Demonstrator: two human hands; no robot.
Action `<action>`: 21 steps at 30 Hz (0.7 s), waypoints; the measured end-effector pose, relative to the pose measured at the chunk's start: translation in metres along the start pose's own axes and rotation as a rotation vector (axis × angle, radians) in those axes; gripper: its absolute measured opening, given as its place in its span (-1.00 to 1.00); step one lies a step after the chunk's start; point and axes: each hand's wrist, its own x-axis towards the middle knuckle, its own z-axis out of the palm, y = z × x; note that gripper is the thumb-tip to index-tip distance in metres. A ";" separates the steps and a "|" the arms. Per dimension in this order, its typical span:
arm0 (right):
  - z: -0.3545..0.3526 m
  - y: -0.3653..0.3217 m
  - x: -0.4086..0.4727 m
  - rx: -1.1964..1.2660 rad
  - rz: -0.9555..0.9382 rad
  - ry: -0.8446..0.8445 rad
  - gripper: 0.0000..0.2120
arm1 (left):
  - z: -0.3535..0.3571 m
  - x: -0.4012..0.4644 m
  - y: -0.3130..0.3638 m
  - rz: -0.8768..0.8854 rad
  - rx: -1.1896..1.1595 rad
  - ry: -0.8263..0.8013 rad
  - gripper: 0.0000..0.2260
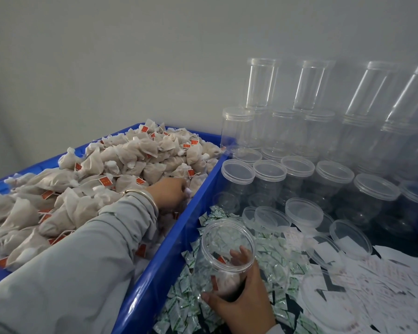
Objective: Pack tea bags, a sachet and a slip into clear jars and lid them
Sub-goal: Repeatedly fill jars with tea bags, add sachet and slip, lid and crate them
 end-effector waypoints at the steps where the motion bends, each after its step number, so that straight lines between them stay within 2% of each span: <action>1: 0.000 0.000 0.000 0.008 0.003 0.001 -0.02 | -0.003 0.000 0.001 -0.027 -0.031 0.043 -0.79; 6: 0.000 -0.001 0.000 -0.002 0.010 0.006 -0.01 | -0.020 -0.002 0.007 -0.173 -0.308 0.313 -0.72; 9: 0.000 -0.002 0.000 0.006 0.011 0.002 -0.01 | -0.029 -0.007 0.012 -0.207 -0.617 0.437 -0.72; 11: 0.001 -0.002 0.000 0.014 0.008 -0.001 -0.01 | -0.035 -0.012 0.016 -0.190 -0.888 0.455 -0.72; 13: 0.001 -0.004 0.000 0.017 0.013 0.000 -0.01 | -0.040 -0.017 0.023 -0.160 -1.146 0.376 -0.76; 15: 0.001 -0.004 0.000 0.010 0.013 0.003 0.00 | -0.044 -0.025 0.033 -0.093 -1.303 0.224 -0.84; 18: 0.001 -0.003 0.000 0.007 0.019 0.003 0.01 | -0.044 -0.039 0.049 0.041 -1.334 -0.056 -0.87; 21: 0.001 -0.004 0.000 0.022 0.025 -0.010 0.00 | -0.041 -0.052 0.060 0.170 -1.244 -0.305 -0.86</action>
